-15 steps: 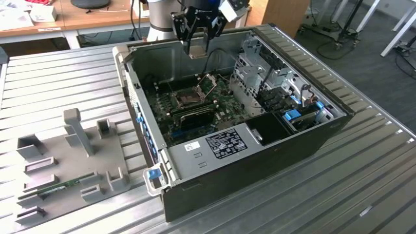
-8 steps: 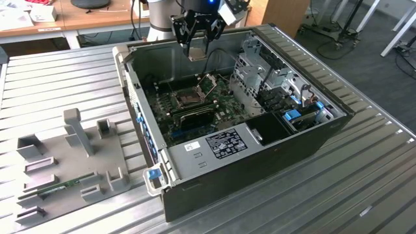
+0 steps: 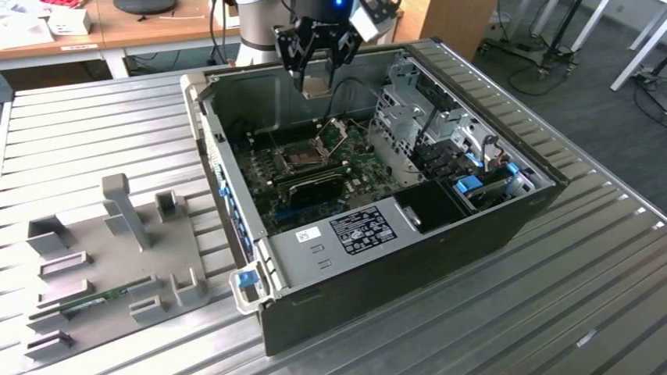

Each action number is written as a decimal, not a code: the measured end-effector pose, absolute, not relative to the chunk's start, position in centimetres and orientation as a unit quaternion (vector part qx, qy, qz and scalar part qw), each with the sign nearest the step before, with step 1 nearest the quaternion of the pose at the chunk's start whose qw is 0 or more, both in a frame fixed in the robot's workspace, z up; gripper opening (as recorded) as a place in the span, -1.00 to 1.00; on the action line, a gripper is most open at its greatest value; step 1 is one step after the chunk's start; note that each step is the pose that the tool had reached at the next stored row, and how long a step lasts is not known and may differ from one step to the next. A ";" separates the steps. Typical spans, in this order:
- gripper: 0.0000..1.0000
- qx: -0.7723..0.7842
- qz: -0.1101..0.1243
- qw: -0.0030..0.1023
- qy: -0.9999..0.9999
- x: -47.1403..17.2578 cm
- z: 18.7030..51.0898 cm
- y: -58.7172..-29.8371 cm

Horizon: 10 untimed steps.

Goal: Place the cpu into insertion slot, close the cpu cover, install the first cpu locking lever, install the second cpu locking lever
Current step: 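Place the cpu into insertion slot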

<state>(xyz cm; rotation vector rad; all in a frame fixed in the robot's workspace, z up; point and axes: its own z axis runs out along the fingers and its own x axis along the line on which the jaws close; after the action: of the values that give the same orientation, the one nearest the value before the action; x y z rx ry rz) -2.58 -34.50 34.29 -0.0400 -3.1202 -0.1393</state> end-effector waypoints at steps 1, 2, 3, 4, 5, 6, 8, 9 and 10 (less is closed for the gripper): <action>0.08 -0.013 -0.045 0.009 -0.999 -2.6 34.2 -34.5; 0.08 -0.013 -0.044 0.009 -0.999 -2.6 34.2 -34.5; 0.08 -0.013 -0.044 0.009 -0.999 -2.6 34.1 -34.5; 0.08 -0.013 -0.044 0.009 -0.999 -2.6 34.0 -34.5; 0.08 -0.013 -0.044 0.009 -0.999 -2.6 33.9 -34.5; 0.08 -0.013 -0.044 0.009 -0.999 -2.6 33.8 -34.5; 0.08 -0.013 -0.044 0.009 -0.999 -2.6 33.7 -34.5; 0.08 -0.013 -0.044 0.009 -0.999 -2.6 33.6 -34.5; 0.08 -0.013 -0.044 0.009 -0.999 -2.6 33.5 -34.5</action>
<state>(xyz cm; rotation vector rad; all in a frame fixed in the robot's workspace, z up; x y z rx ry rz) -2.58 -34.50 33.50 -0.0399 -3.1201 -0.1387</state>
